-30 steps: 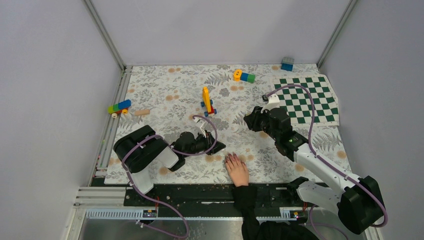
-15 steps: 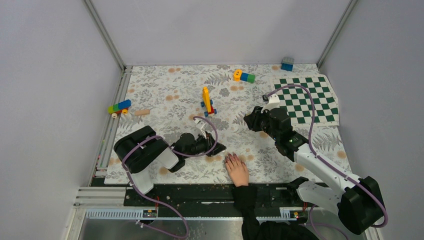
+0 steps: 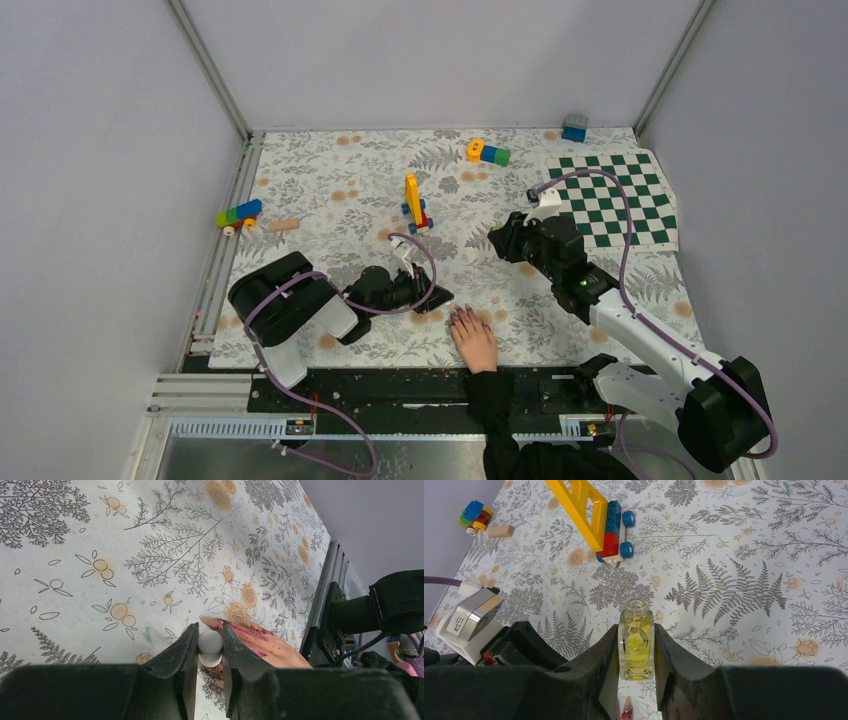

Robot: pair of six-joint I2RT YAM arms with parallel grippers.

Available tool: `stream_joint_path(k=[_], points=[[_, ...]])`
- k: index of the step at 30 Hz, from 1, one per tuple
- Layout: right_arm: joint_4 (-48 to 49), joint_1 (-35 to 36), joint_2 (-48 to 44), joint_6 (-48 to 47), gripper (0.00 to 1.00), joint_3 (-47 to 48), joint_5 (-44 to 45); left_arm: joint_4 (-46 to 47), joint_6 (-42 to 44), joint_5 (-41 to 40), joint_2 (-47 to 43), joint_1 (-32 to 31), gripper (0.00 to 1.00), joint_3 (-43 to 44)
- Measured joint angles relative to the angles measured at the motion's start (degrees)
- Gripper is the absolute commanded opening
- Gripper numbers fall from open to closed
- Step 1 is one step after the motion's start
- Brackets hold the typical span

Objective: Paint the nails
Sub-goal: Paint the nail polish on the nail.

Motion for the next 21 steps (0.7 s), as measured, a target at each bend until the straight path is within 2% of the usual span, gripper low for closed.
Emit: stream_joint_path(k=[21], points=[[0.0, 0.0, -0.02, 0.0, 0.0, 0.0, 0.02, -0.04, 0.39, 0.37, 1.46, -0.04, 0.0, 1.14]])
